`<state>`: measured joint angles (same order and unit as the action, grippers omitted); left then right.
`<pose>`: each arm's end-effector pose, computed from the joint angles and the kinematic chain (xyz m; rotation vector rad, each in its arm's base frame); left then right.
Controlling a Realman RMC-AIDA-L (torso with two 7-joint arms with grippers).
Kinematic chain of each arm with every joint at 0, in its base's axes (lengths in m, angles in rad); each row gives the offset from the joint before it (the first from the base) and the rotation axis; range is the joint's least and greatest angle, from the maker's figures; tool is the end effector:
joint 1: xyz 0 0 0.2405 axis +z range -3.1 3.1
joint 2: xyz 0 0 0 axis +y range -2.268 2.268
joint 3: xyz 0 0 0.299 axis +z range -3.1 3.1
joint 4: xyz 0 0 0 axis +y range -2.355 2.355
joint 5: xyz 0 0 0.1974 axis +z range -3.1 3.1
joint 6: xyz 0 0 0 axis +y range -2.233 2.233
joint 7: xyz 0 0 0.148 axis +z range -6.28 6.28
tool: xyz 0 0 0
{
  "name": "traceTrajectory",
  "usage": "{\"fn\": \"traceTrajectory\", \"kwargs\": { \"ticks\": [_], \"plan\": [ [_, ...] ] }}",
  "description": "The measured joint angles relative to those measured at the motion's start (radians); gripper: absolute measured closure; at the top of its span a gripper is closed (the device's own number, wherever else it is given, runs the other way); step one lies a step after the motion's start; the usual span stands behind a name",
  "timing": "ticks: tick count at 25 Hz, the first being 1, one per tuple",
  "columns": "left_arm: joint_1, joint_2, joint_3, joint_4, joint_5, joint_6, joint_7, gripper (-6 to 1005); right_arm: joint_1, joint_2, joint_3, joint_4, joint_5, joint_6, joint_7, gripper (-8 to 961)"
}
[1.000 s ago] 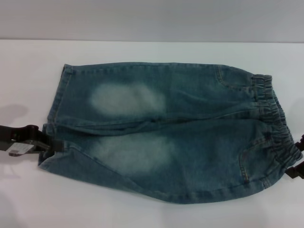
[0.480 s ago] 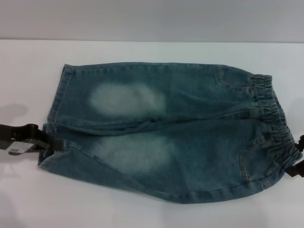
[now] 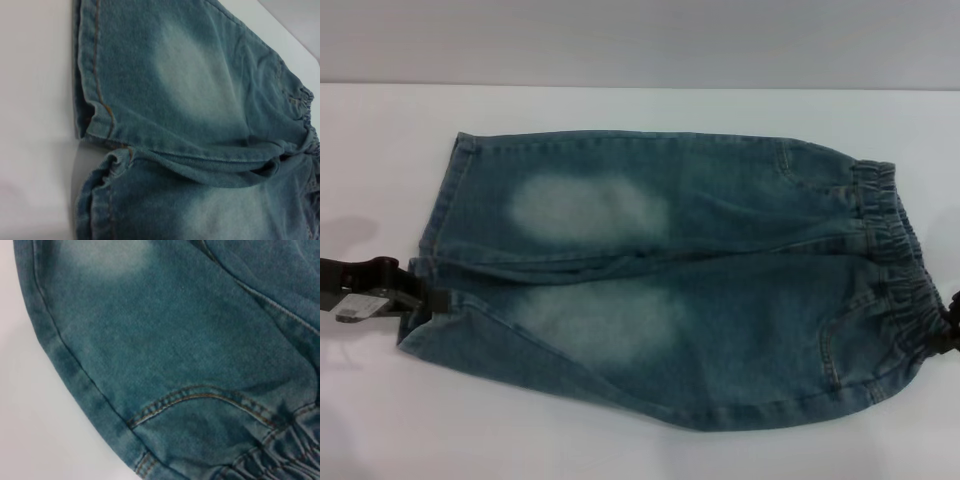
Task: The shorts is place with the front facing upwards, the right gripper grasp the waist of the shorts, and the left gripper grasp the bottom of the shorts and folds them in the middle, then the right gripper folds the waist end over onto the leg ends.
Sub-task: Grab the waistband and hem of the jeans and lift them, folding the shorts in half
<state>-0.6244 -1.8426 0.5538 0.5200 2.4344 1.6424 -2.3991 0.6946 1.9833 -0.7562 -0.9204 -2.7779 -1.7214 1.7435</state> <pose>-0.3458 0.3468 0.0494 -2.2392 -2.0559 -0.2636 0.3143 0.3617 0.0395 -2.8730 0.7649 -0.5267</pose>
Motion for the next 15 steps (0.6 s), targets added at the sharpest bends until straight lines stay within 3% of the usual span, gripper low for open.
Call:
{"fn": "traceTrajectory", "kwargs": {
  "ticks": [11,15],
  "plan": [
    [-0.007,0.002,-0.004,0.002,0.000,-0.007,-0.002,964,-0.011,-0.003,0.010,0.000,0.000,0.004,-0.017,936],
    [-0.013,0.003,-0.033,0.005,0.000,-0.007,-0.003,964,-0.029,-0.010,0.024,0.000,0.047,-0.002,-0.027,951]
  ]
}}
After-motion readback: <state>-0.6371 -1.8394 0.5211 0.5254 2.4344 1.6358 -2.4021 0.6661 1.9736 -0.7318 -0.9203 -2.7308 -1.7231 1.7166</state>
